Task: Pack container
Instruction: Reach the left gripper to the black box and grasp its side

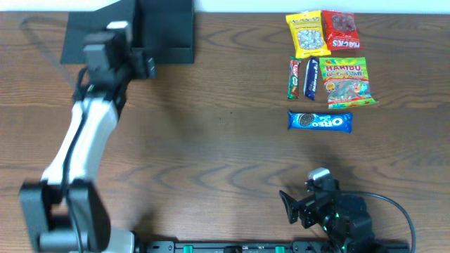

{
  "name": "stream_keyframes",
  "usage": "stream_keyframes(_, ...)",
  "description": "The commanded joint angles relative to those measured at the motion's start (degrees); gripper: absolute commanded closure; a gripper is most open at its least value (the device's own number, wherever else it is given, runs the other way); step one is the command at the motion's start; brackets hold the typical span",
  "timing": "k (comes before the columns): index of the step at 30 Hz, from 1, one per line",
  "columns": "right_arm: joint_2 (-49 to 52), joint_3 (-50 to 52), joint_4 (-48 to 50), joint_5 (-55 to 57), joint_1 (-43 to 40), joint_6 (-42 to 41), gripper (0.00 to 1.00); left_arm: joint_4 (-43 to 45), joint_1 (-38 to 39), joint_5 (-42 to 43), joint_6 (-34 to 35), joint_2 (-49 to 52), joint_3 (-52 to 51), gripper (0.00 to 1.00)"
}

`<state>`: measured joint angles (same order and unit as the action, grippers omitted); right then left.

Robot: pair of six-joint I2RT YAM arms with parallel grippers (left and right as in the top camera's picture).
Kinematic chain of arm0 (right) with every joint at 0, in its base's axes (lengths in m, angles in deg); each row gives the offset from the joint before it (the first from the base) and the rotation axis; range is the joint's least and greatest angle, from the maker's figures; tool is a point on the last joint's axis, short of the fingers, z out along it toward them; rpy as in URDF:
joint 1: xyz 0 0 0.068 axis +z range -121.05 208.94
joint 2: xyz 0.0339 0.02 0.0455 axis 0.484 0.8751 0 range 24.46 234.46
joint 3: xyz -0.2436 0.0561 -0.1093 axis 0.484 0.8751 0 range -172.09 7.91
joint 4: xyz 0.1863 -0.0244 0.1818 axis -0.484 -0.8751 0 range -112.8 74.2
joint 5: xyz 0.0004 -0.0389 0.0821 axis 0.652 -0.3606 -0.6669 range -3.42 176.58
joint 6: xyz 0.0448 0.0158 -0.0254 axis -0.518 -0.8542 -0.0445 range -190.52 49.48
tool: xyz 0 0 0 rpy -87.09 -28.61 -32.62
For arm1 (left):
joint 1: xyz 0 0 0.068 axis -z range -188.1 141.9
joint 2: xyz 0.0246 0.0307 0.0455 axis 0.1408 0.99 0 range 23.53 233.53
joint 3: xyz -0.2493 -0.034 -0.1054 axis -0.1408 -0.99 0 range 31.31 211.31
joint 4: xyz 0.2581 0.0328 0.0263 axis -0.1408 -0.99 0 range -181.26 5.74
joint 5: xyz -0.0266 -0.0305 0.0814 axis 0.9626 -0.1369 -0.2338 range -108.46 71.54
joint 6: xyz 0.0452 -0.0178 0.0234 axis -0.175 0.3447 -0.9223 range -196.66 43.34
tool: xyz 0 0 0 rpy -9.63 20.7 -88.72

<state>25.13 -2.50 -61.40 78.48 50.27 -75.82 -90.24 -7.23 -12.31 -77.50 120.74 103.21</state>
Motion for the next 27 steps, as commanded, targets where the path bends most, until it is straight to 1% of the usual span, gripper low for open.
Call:
stream_keyframes(1,-0.35,0.26,-0.17,-0.28,0.46,1.11,0.01,-2.73,2.95,-4.81,-3.89,8.83,10.16,0.05)
stream_keyframes(7,-0.35,0.26,-0.17,-0.28,0.46,1.11,0.01,-9.77,5.35,-4.68,-3.87,24.09,27.10,0.05)
stream_keyframes(9,-0.35,0.26,-0.17,-0.28,0.46,1.11,0.01,-12.26,5.86,-4.68,-3.80,27.91,31.32,0.05)
stream_keyframes(11,-0.35,0.26,-0.17,-0.28,0.46,1.11,0.01,-15.02,6.08,-4.68,-2.25,30.95,34.42,0.05)
stream_keyframes(14,-0.35,0.26,-0.17,-0.28,0.46,1.11,0.01,-18.58,6.08,-4.66,1.64,32.94,35.74,0.05)
stream_keyframes(18,-0.35,0.26,-0.17,-0.28,0.46,1.11,0.01,-25.97,6.16,-4.09,4.09,33.24,35.76,0.05)
stream_keyframes(22,-0.35,0.26,-0.17,-0.28,0.46,1.11,0.01,-33.64,6.34,-0.61,4.94,33.11,36.02,0.05)
stream_keyframes(26,-0.35,0.26,-0.17,-0.28,0.46,1.11,0.01,-41.07,6.36,4.00,10.36,32.85,36.02,0.05)
stream_keyframes(27,-0.35,0.26,-0.17,-0.28,0.46,1.11,0.01,-44.26,6.36,5.20,11.80,32.74,36.02,0.05)
